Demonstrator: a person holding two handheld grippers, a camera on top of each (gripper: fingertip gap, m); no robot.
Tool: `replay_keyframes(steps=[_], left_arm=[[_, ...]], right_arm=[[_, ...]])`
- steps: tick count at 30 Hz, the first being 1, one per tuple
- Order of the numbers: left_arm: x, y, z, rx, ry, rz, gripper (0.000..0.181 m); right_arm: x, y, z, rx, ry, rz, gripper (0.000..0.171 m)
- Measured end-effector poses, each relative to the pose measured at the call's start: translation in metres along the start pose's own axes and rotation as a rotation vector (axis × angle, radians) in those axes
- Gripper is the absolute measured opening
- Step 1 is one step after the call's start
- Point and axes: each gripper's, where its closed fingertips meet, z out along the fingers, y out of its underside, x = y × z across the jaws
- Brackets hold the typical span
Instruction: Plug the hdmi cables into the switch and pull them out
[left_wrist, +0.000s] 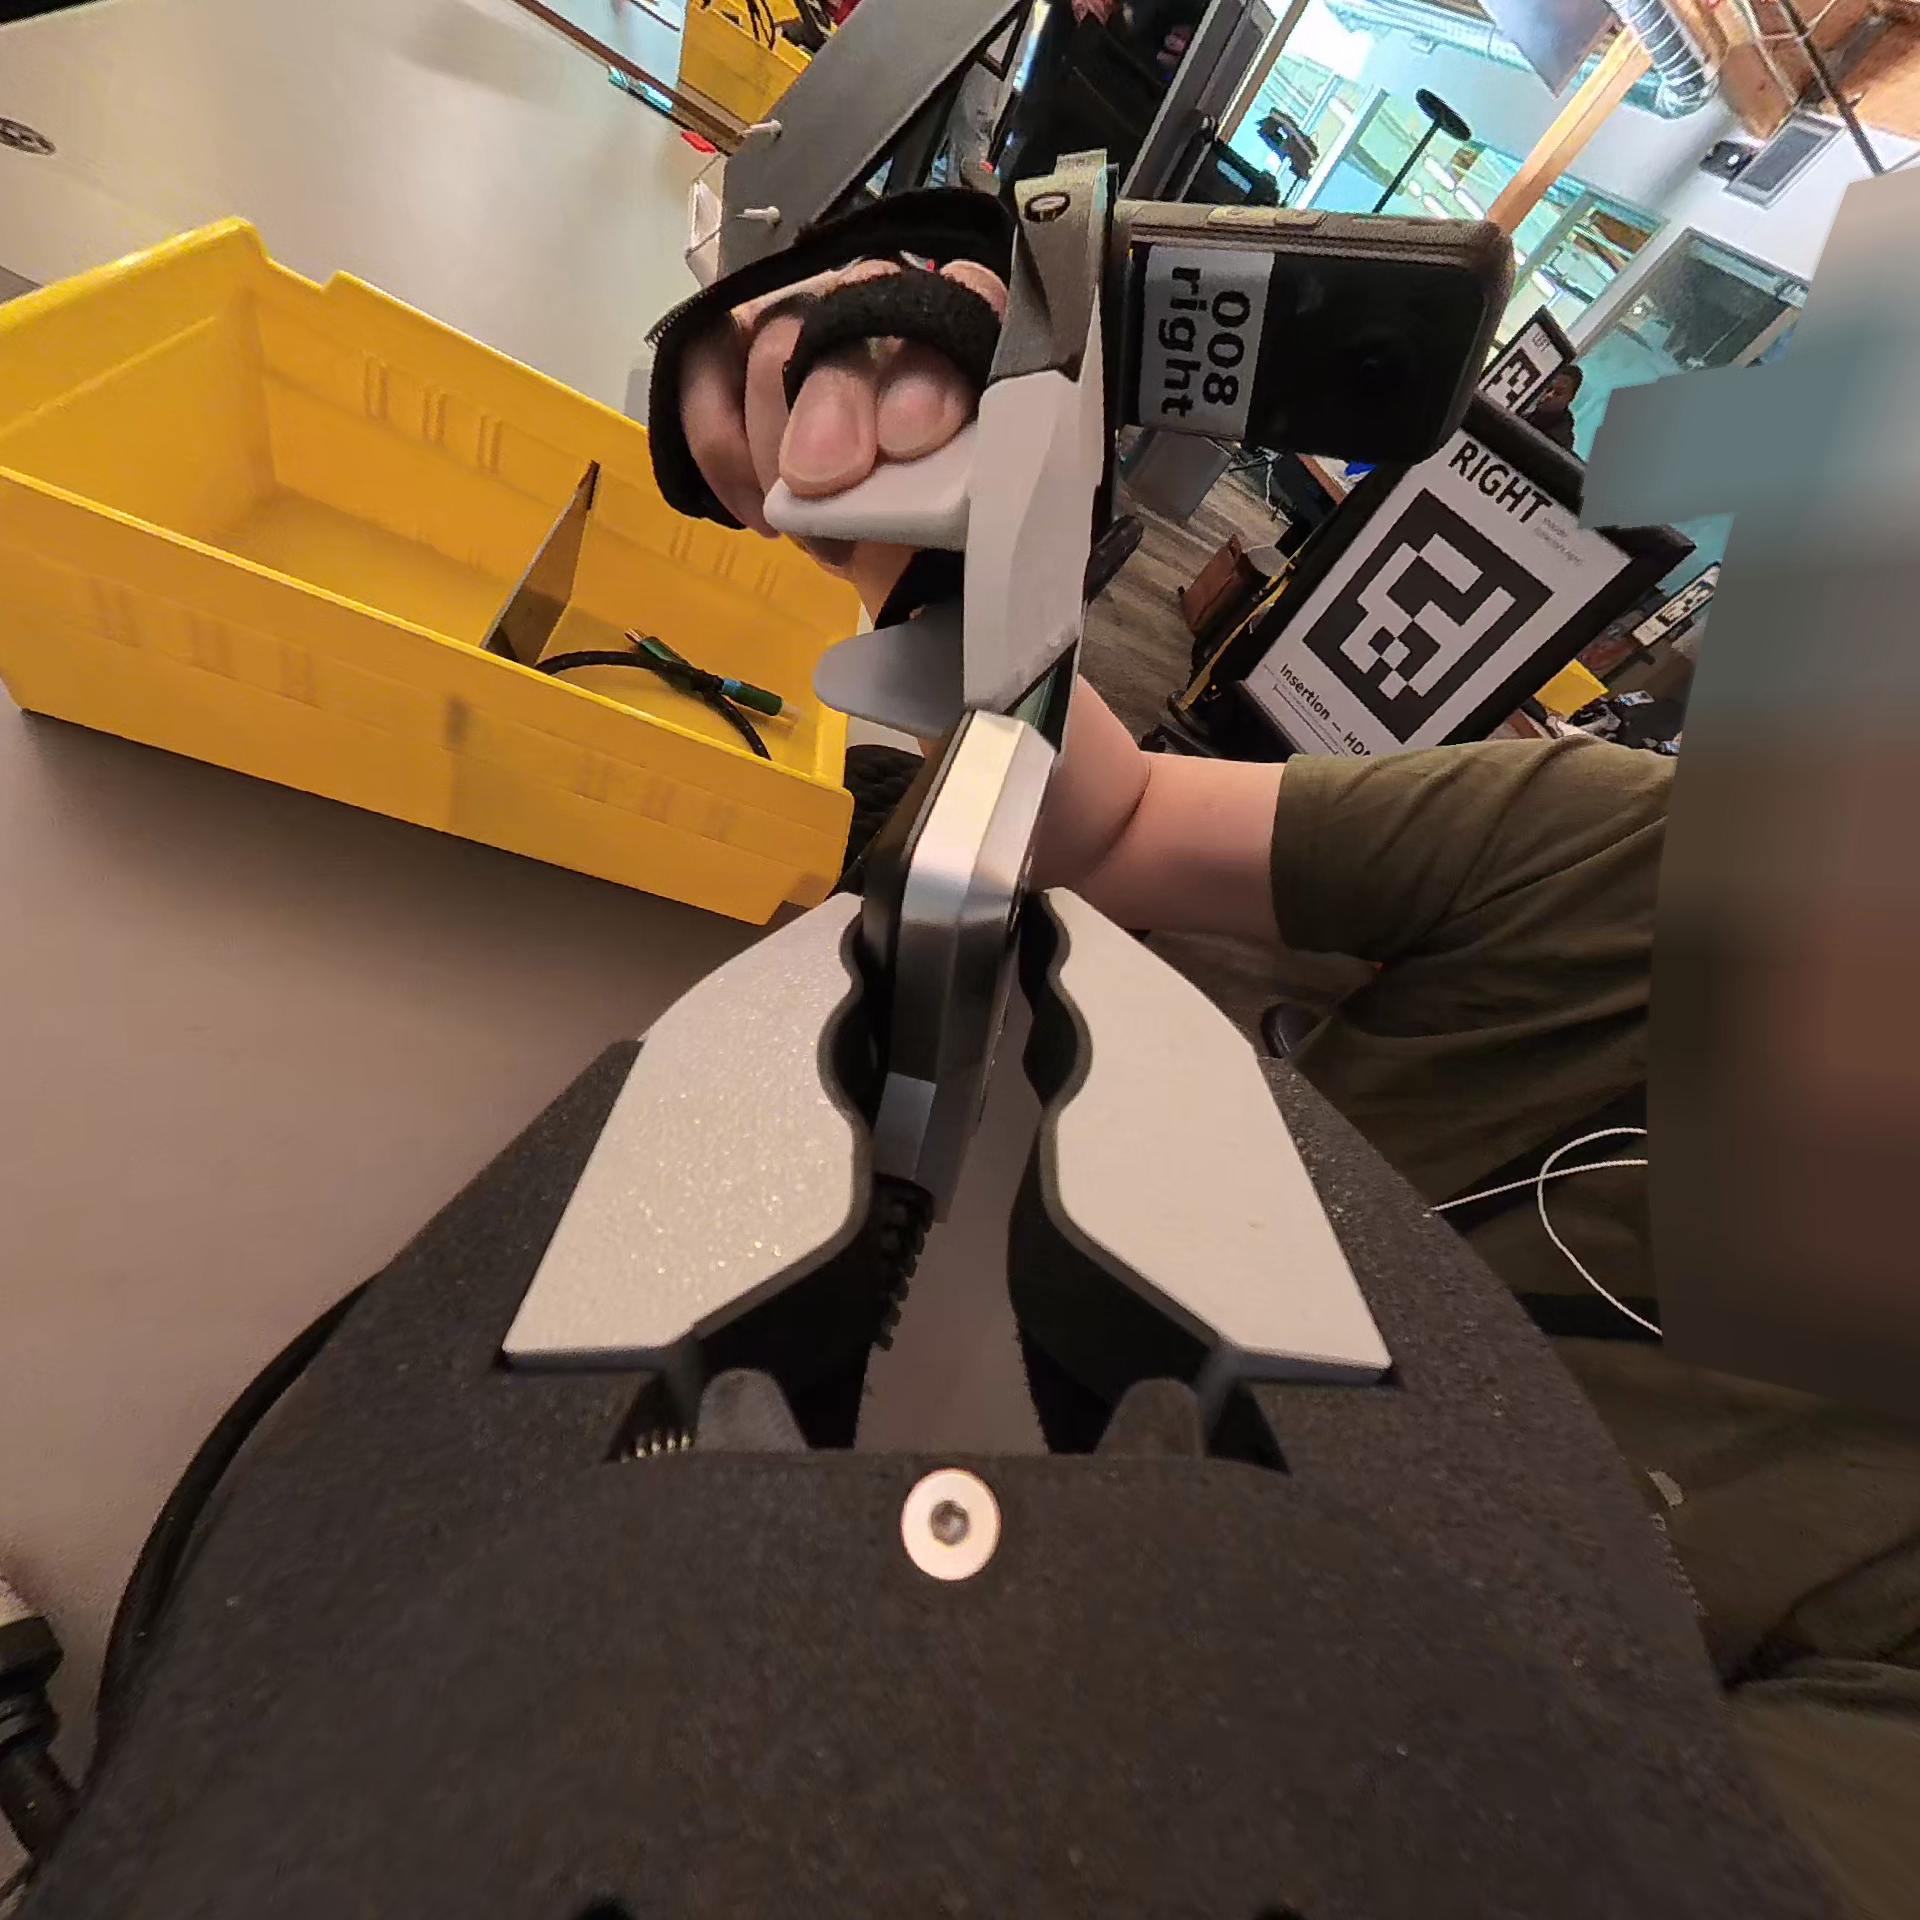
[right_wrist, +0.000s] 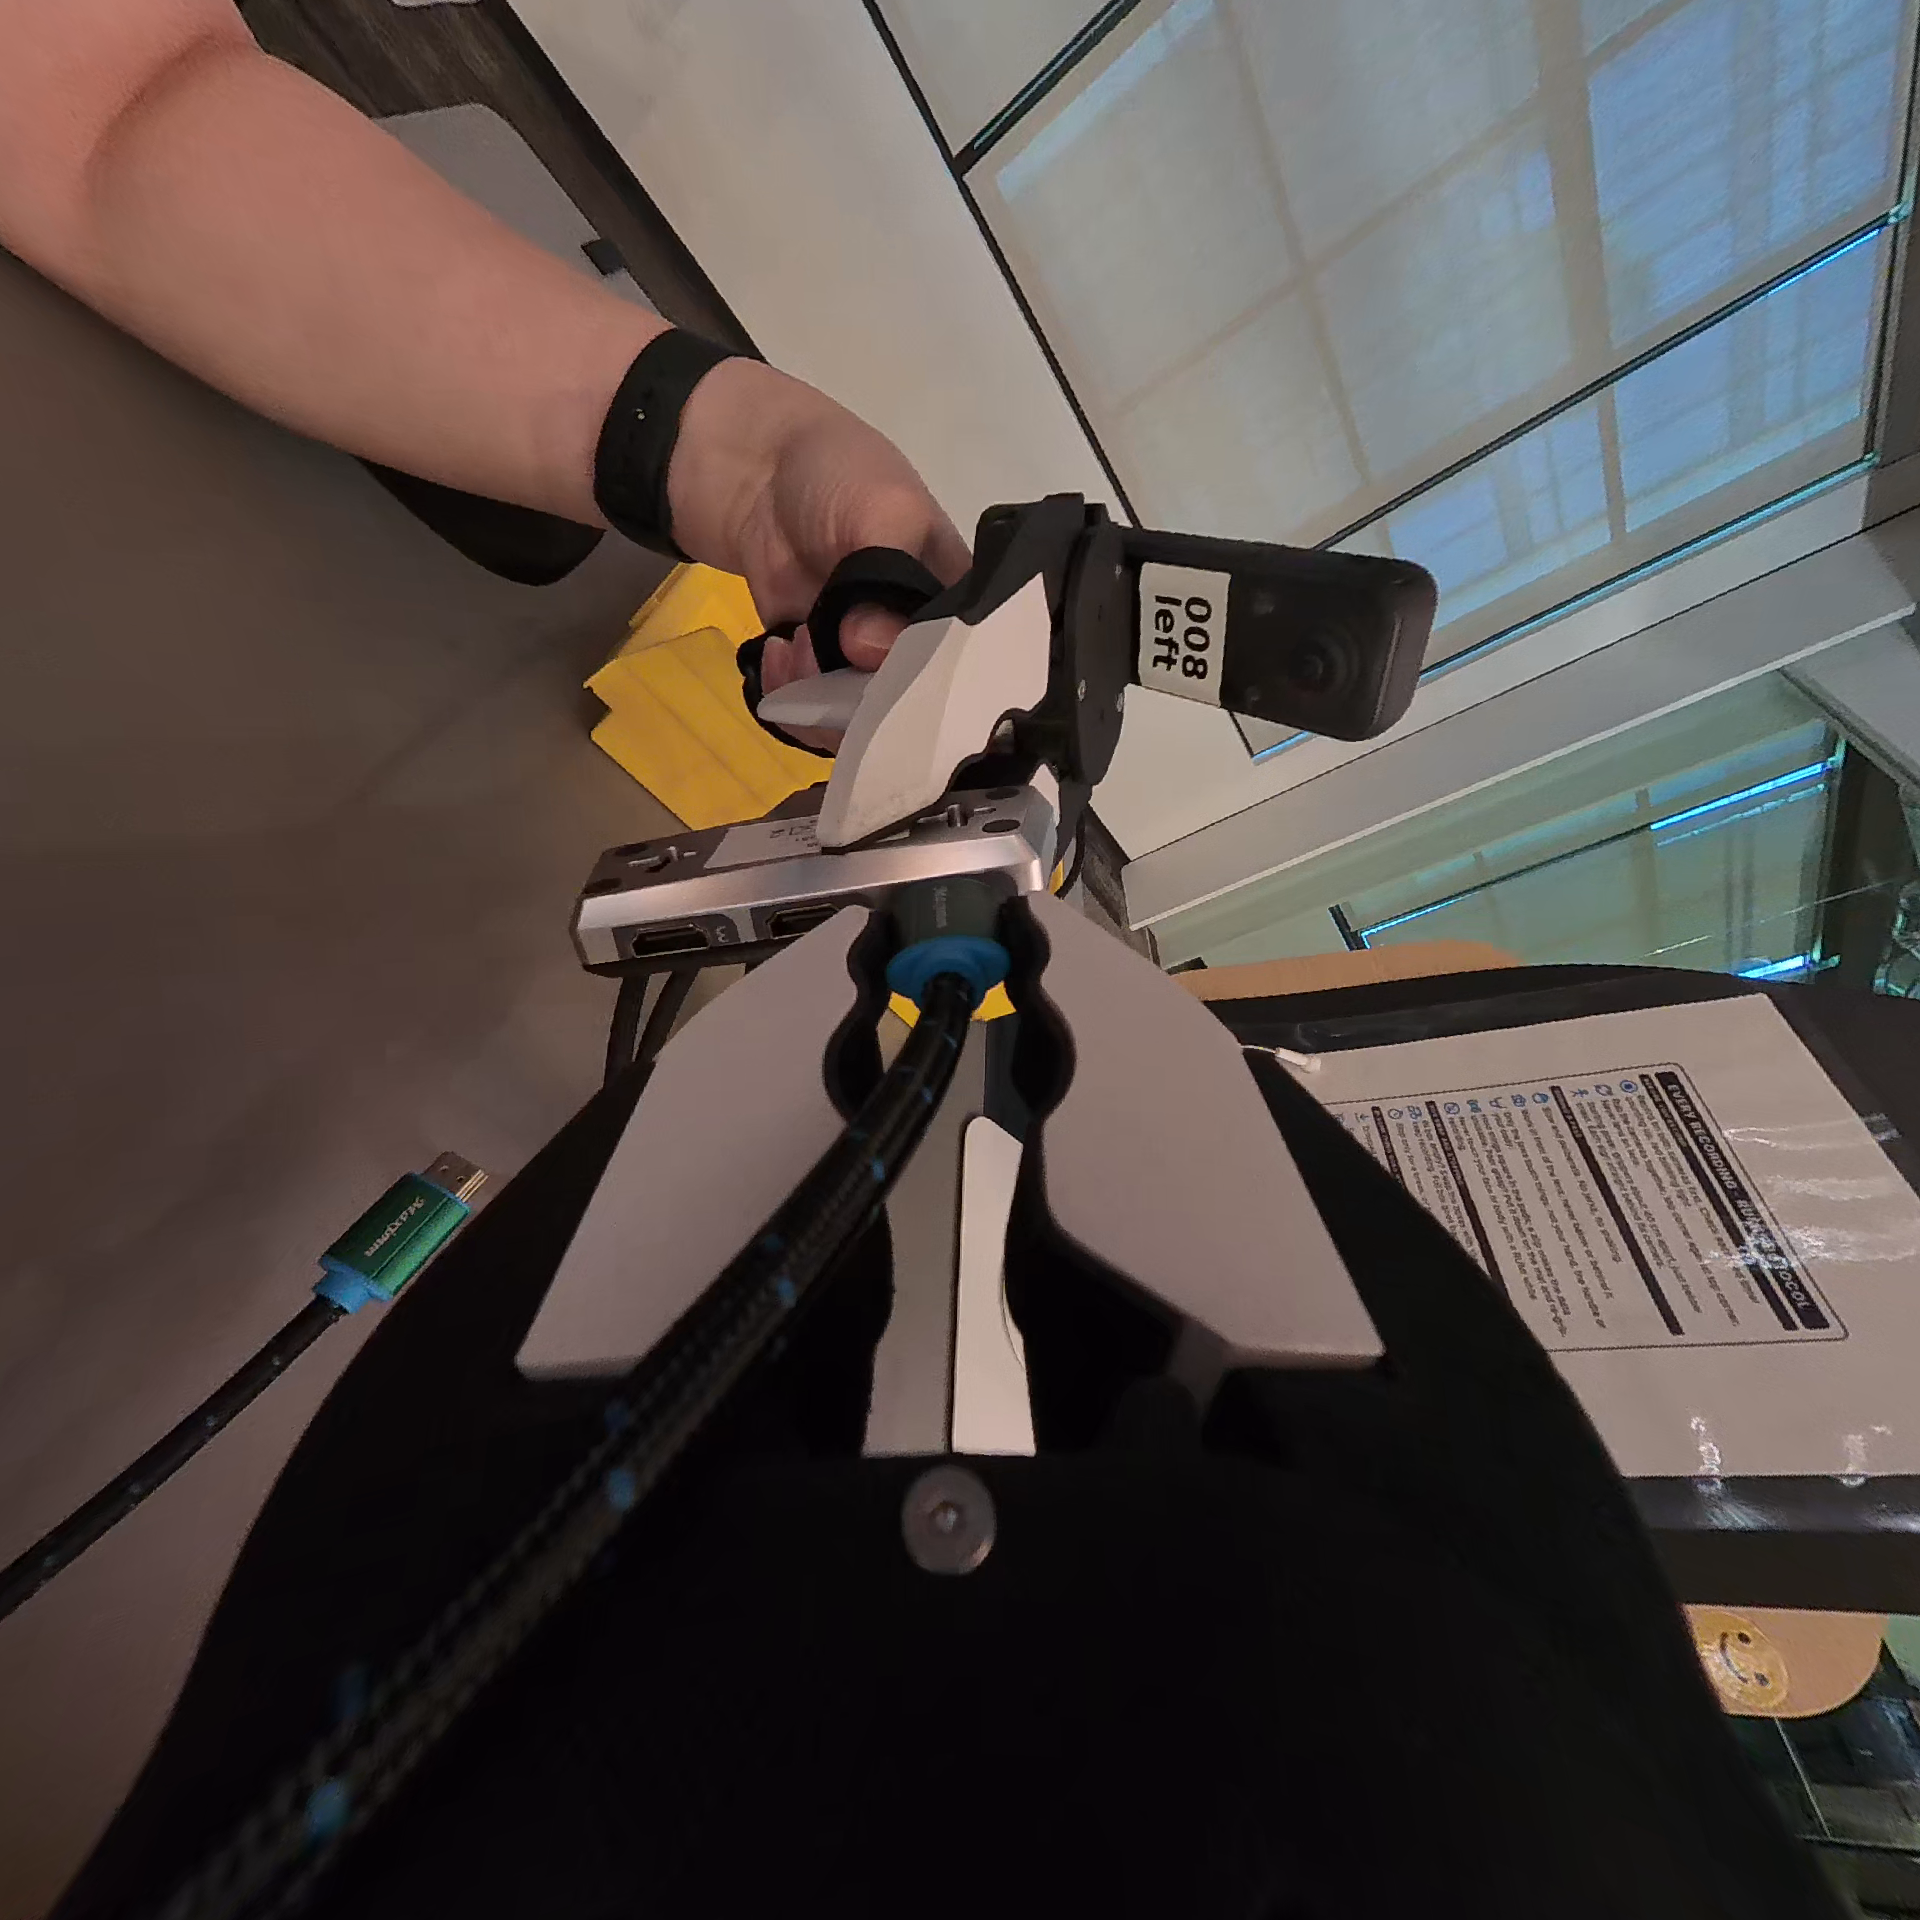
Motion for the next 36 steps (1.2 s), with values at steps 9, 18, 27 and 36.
replay_keyframes(steps=[9, 18, 27, 36], left_arm=[[0.011, -0.001, -0.002, -0.021, 0.01, 0.024, 0.025], [0.016, -0.003, -0.004, -0.019, 0.026, 0.022, 0.025], [0.023, 0.0, -0.003, -0.039, 0.061, 0.021, 0.024], [0.03, -0.001, -0.003, -0.047, 0.064, 0.04, 0.024]], right_arm=[[0.0, -0.011, -0.002, 0.014, 0.007, -0.025, 0.023], [0.001, -0.016, -0.003, 0.006, 0.027, -0.061, 0.022], [-0.003, -0.023, -0.003, -0.016, 0.006, -0.081, 0.023], [-0.003, -0.029, -0.006, -0.038, 0.008, -0.101, 0.023]])
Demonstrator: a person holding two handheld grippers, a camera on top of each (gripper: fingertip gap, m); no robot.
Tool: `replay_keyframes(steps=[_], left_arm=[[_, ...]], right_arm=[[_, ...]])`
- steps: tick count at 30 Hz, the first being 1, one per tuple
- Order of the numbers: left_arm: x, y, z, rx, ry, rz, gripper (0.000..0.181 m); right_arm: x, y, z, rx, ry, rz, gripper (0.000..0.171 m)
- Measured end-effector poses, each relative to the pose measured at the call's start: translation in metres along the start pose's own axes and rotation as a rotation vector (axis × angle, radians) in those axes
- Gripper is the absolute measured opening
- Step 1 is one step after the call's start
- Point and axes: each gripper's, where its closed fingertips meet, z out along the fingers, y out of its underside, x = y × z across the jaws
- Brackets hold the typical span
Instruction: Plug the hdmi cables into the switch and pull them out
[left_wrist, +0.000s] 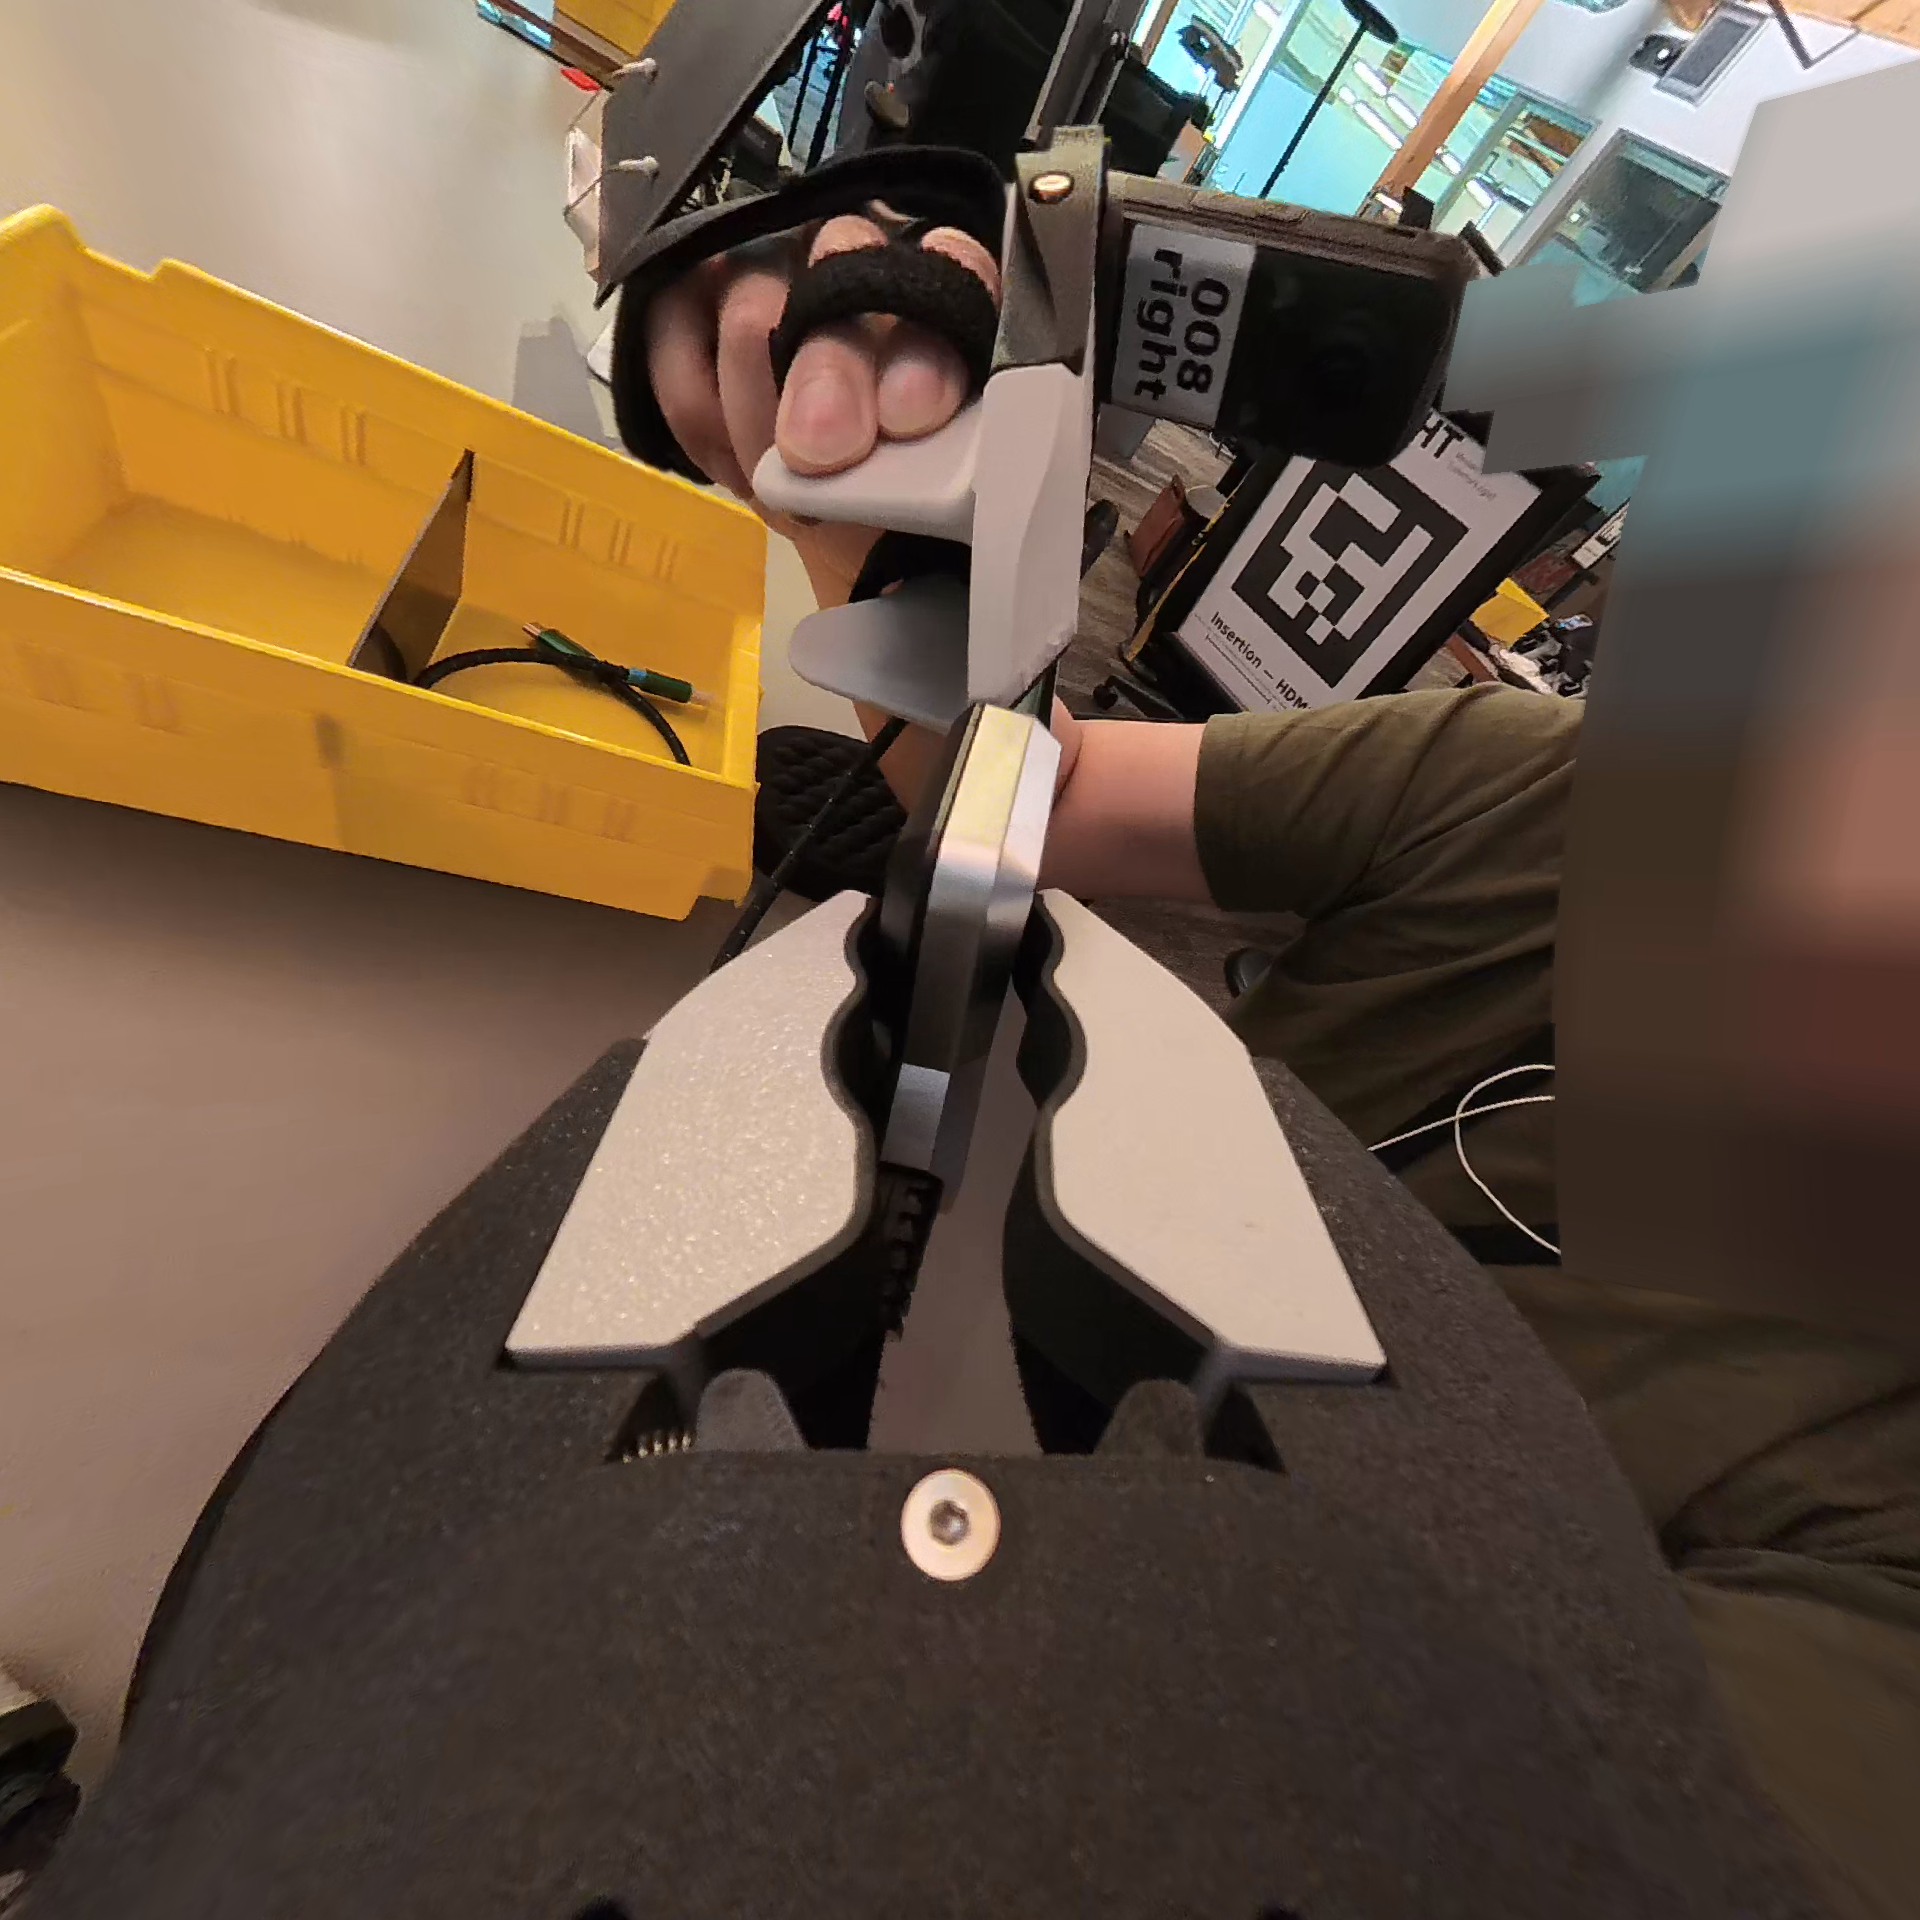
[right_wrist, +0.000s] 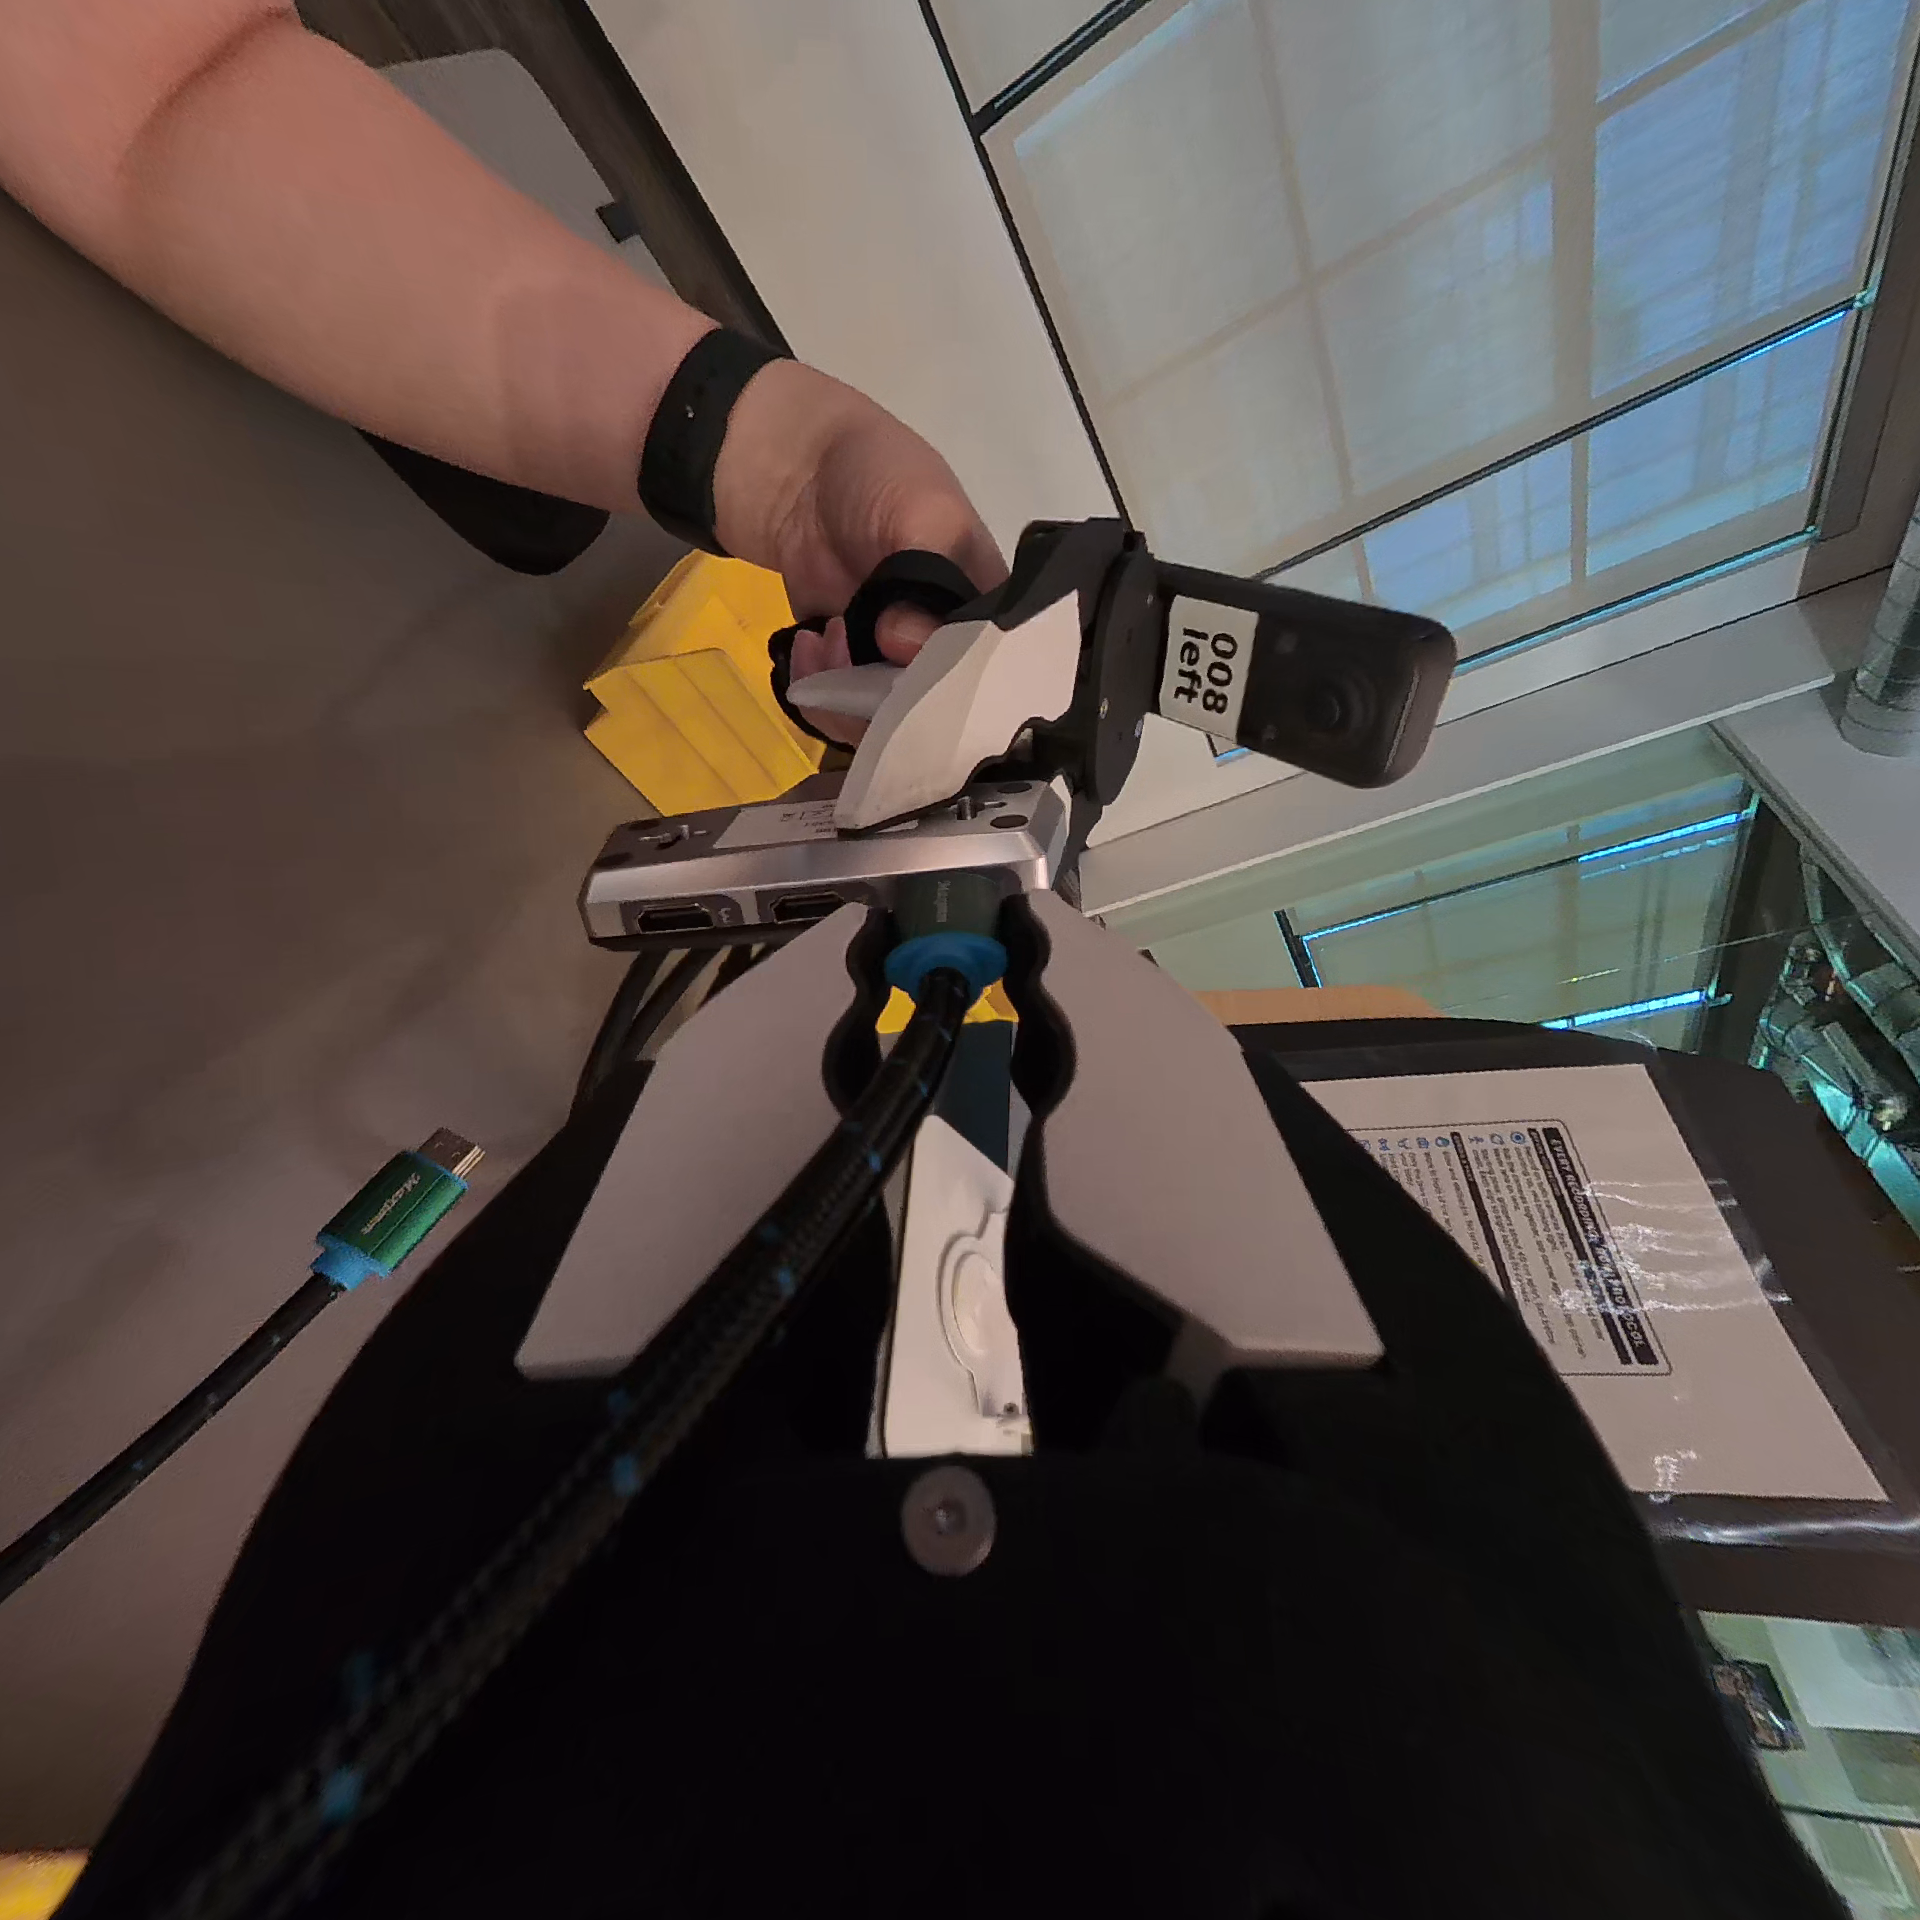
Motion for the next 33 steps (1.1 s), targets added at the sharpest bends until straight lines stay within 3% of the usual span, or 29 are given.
replay_keyframes(steps=[14, 22, 33], left_arm=[[0.011, 0.002, 0.002, -0.035, 0.017, 0.064, 0.024], [0.008, -0.003, -0.002, 0.008, 0.026, -0.069, 0.024], [0.006, 0.001, 0.002, -0.011, 0.032, -0.045, 0.024]], right_arm=[[-0.004, -0.013, -0.005, 0.014, -0.04, 0.02, 0.023], [0.006, -0.009, 0.003, 0.041, 0.056, 0.01, 0.024], [-0.001, -0.005, 0.001, -0.051, 0.002, 0.009, 0.023]])
